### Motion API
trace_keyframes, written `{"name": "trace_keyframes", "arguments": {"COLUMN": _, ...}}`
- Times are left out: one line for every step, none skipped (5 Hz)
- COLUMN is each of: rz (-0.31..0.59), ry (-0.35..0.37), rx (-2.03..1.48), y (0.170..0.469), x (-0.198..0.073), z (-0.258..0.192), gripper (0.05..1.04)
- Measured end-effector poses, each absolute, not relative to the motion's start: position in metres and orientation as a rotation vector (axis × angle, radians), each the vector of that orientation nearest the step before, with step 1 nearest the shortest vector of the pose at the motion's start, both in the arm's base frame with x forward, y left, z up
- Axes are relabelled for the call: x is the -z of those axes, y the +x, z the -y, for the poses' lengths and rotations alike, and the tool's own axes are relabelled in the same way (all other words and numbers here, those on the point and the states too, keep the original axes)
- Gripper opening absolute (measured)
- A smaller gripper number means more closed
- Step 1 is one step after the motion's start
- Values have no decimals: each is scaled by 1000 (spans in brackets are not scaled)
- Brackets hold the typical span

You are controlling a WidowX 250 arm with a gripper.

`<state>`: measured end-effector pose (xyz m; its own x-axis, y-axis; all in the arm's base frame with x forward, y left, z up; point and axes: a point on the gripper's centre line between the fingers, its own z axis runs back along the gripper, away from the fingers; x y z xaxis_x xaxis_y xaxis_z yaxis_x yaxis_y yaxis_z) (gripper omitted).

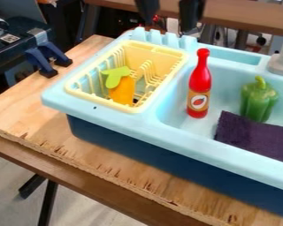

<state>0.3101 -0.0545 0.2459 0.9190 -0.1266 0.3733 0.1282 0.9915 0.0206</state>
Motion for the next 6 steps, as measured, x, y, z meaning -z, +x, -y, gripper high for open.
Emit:
{"name": "trace_keyframes", "arguments": {"rz": 439, "ry": 19, "rx": 77, "y": 320, "x": -243, "z": 44, "gripper": 1011}}
{"name": "trace_keyframes", "arguments": {"rz": 461, "ry": 12, "rx": 66, "y": 325, "x": -237, "z": 33, "gripper": 1011}}
{"name": "trace_keyframes", "arguments": {"rz": 438, "ry": 8, "rx": 10, "y": 333, "x": -214, "z": 14, "gripper": 1011}}
{"name": "trace_keyframes", "arguments": {"rz": 406, "ry": -8, "rx": -40, "y": 330, "x": -201, "z": 0, "gripper": 1011}}
{"name": "trace_keyframes", "arguments": {"rz": 385, "ry": -30, "rx": -107, "y": 324, "x": -187, "z": -18, "gripper": 1011}}
{"name": "trace_keyframes", "arguments": {"rz": 350, "ry": -52, "rx": -169, "y": 322, "x": -181, "z": -25, "gripper": 1011}}
